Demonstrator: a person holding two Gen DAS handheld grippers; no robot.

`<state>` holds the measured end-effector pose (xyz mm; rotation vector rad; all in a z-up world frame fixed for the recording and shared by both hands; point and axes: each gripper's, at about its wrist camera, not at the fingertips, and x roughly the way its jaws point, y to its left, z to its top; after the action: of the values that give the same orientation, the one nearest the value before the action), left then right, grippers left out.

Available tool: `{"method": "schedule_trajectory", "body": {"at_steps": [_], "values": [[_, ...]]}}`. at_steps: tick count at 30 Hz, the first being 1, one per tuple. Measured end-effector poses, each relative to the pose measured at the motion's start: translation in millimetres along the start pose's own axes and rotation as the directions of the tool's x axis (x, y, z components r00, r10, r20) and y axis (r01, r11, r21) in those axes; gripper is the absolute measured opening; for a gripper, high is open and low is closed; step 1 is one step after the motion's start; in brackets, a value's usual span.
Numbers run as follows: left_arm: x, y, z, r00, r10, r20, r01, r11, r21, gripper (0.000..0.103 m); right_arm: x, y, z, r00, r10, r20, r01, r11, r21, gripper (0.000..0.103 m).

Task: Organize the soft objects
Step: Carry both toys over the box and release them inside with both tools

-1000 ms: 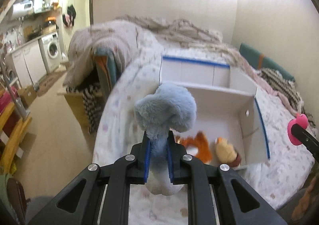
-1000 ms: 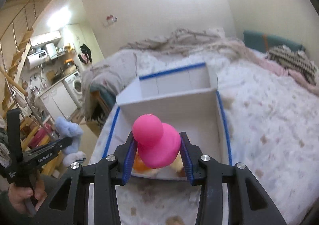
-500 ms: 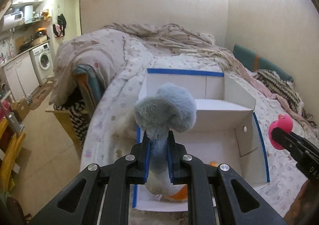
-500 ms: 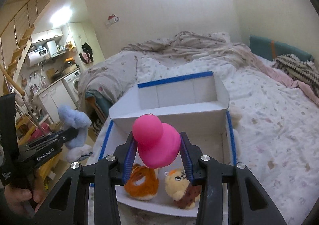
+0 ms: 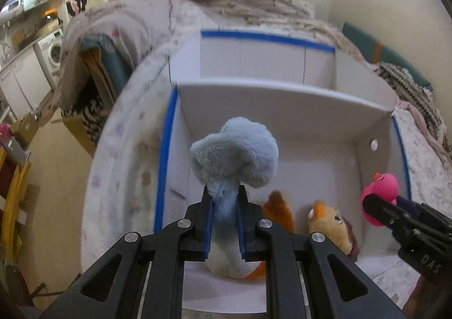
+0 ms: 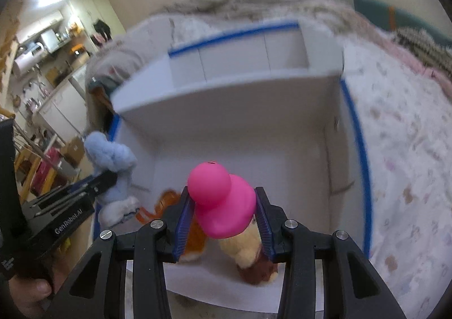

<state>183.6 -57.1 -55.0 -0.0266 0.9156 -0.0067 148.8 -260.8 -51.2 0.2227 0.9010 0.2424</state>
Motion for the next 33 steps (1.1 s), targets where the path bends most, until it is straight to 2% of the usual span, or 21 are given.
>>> {"method": "schedule_trajectory", "body": {"at_steps": [4,7,12,19,23,25,26,27,31,33], "values": [[15.8,-2.5,-10.2,0.999,0.013,-0.038,-0.012,1.0,0.024,0.013,26.3,-11.1,-8.5,0.994,0.028,-0.11,-0.022,0.999,0.048,0.044],[30.6,-6.2,-16.8,0.996,0.002,-0.091,0.002,0.999,0.042,0.013,37.2,-15.3,-13.0,0.988,0.003,-0.152,0.004,0.999,0.043,0.044],[44.1,-7.5,-22.7,0.991,0.032,-0.128,-0.025,0.998,0.06,0.013,46.7,-15.1,-18.6,0.98,-0.021,-0.196,0.028,0.999,0.033,0.044],[47.2,-10.6,-21.3,0.986,0.055,-0.158,-0.048,0.998,0.049,0.014,54.7,-12.2,-19.2,0.976,-0.04,-0.216,0.043,0.999,0.012,0.044],[43.7,-11.4,-20.6,0.986,0.051,-0.161,-0.044,0.998,0.047,0.016,48.0,-17.4,-15.4,0.983,0.01,-0.181,0.001,0.998,0.061,0.047],[41.3,-12.3,-20.8,0.985,0.04,-0.167,-0.032,0.998,0.052,0.021,40.0,-19.0,-12.2,0.989,0.028,-0.144,-0.017,0.997,0.075,0.07],[39.3,-12.3,-20.7,0.985,0.035,-0.168,-0.027,0.998,0.052,0.023,36.4,-19.2,-10.6,0.991,0.038,-0.125,-0.028,0.996,0.081,0.072],[36.8,-12.5,-21.2,0.986,0.029,-0.167,-0.021,0.998,0.052,0.031,33.6,-18.8,-9.0,0.993,0.05,-0.109,-0.04,0.995,0.088,0.075],[17.2,-16.0,-22.4,0.992,0.023,-0.12,-0.017,0.998,0.056,0.074,24.7,-17.5,-5.8,0.995,0.078,-0.069,-0.071,0.992,0.101,0.087],[9.7,-15.8,-22.1,0.995,0.023,-0.097,-0.018,0.998,0.054,0.074,22.7,-17.0,-5.5,0.994,0.088,-0.06,-0.081,0.991,0.103,0.092]]}}
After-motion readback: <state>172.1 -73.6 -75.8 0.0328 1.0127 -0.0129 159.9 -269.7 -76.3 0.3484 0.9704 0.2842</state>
